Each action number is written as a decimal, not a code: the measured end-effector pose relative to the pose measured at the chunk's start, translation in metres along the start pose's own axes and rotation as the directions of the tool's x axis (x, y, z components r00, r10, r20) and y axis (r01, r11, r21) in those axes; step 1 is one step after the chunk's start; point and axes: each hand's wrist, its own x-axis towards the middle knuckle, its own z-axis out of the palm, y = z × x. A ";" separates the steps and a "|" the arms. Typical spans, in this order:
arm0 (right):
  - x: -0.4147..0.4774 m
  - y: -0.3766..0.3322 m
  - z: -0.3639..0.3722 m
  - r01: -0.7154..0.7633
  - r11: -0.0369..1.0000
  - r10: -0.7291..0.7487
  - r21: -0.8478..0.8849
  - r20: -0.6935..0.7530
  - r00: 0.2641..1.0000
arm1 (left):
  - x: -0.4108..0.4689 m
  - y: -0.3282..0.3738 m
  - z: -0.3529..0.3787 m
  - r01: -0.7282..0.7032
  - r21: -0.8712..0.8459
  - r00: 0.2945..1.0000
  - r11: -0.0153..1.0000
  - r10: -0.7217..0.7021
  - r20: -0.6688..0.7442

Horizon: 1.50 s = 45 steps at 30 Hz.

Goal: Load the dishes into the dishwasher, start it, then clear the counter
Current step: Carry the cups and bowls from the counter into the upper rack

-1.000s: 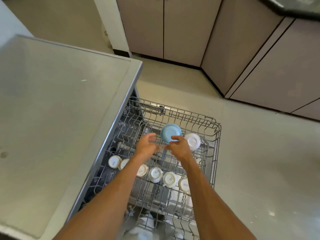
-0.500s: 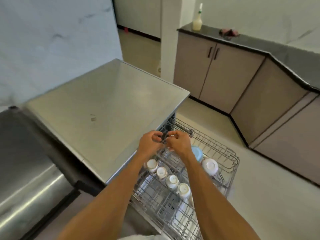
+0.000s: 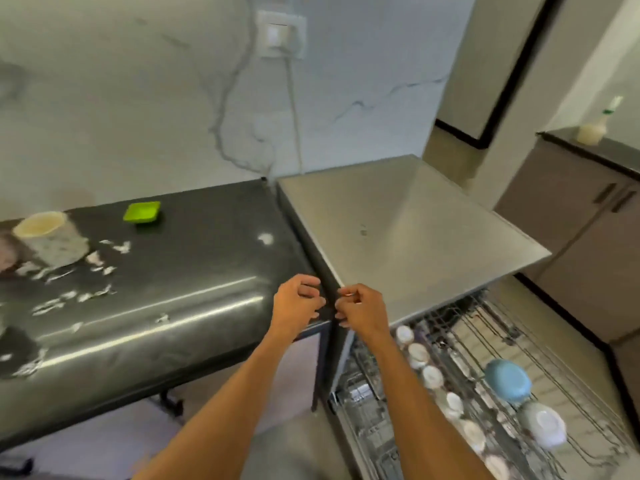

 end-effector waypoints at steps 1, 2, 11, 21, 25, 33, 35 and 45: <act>-0.003 -0.003 0.019 0.012 1.000 -0.012 -0.003 0.036 0.999 | -0.006 -0.006 -0.019 0.013 -0.010 0.999 1.000 -0.013 -0.035; -0.008 -0.007 0.036 0.022 1.000 -0.021 -0.013 0.070 0.997 | -0.010 -0.014 -0.036 0.025 -0.023 0.997 0.999 -0.026 -0.066; -0.012 -0.056 0.174 0.162 0.986 -0.135 -0.039 0.382 0.914 | -0.022 -0.052 -0.178 0.060 -0.054 0.918 0.997 -0.076 -0.390; 0.053 -0.106 0.275 0.178 0.984 -0.148 -0.004 0.537 0.831 | 0.043 -0.055 -0.262 0.130 -0.033 0.805 0.991 -0.125 -0.579; 0.090 -0.124 0.294 0.153 0.988 -0.128 0.003 0.565 0.815 | 0.076 -0.049 -0.277 0.138 -0.064 0.761 0.988 -0.147 -0.632; 0.137 -0.139 0.339 0.095 0.995 -0.075 -0.007 0.558 0.826 | 0.119 -0.047 -0.301 0.130 -0.042 0.730 0.991 -0.124 -0.672; 0.141 -0.143 0.354 0.110 0.994 -0.080 -0.019 0.560 0.824 | 0.130 -0.043 -0.312 0.129 -0.037 0.733 0.991 -0.120 -0.669; 0.175 -0.171 0.406 0.130 0.987 -0.061 -0.092 0.535 0.842 | 0.191 -0.044 -0.367 0.194 -0.048 0.791 0.980 -0.185 -0.583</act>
